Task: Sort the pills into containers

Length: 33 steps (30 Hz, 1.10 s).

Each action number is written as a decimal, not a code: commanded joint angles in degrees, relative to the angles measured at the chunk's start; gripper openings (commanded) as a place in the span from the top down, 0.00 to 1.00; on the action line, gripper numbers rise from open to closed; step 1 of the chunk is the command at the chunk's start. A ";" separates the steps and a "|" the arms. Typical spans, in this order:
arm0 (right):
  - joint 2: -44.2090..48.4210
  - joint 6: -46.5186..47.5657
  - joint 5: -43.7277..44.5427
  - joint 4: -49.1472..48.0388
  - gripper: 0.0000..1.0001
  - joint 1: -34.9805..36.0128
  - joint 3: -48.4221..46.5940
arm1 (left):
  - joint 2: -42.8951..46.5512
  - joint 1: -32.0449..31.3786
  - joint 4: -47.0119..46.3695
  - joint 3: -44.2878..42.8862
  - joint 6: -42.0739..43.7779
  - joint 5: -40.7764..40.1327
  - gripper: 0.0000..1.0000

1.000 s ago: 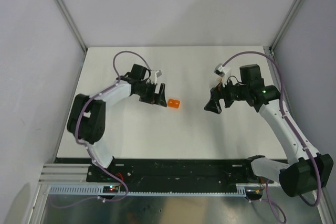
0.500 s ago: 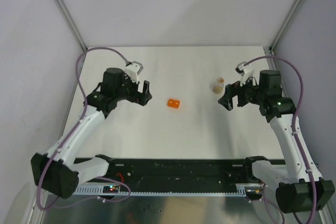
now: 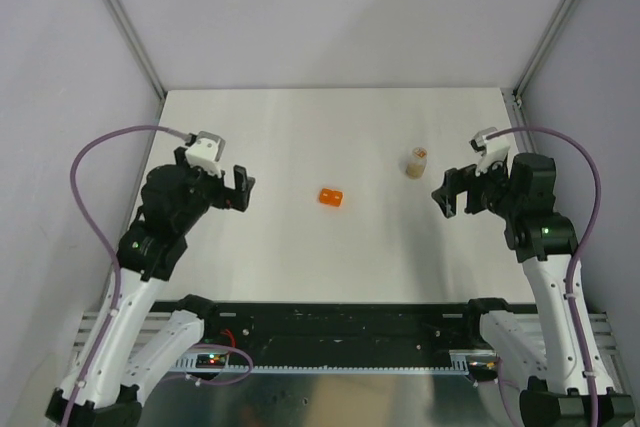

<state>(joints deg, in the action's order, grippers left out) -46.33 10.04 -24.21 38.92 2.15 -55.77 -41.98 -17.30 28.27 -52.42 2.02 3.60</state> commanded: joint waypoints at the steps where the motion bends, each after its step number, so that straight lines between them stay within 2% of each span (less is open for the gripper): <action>1: 3.79 -1.31 6.35 -1.80 0.00 -0.32 1.94 | 4.42 1.00 -0.81 1.00 -1.02 -5.52 0.00; 8: 10.58 -1.92 8.96 -6.29 0.00 -0.31 8.58 | 8.17 1.02 -1.03 3.00 -5.27 -7.83 0.00; 14: 14.82 -1.27 10.93 -9.02 0.00 -0.26 12.40 | 11.89 1.41 -5.34 8.36 -6.47 -8.37 0.00; 23: 13.66 -0.14 10.97 -9.10 0.00 -0.30 13.67 | 17.27 1.65 -13.82 17.35 -8.90 -10.89 0.00; 33: 12.86 0.27 10.28 -8.91 0.00 -0.30 13.67 | 17.29 1.88 -16.15 19.12 -7.12 -13.02 0.00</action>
<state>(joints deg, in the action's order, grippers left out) -33.74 9.08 -13.96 32.21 2.02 -42.02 -24.73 -16.19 16.49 -33.47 -6.04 -7.03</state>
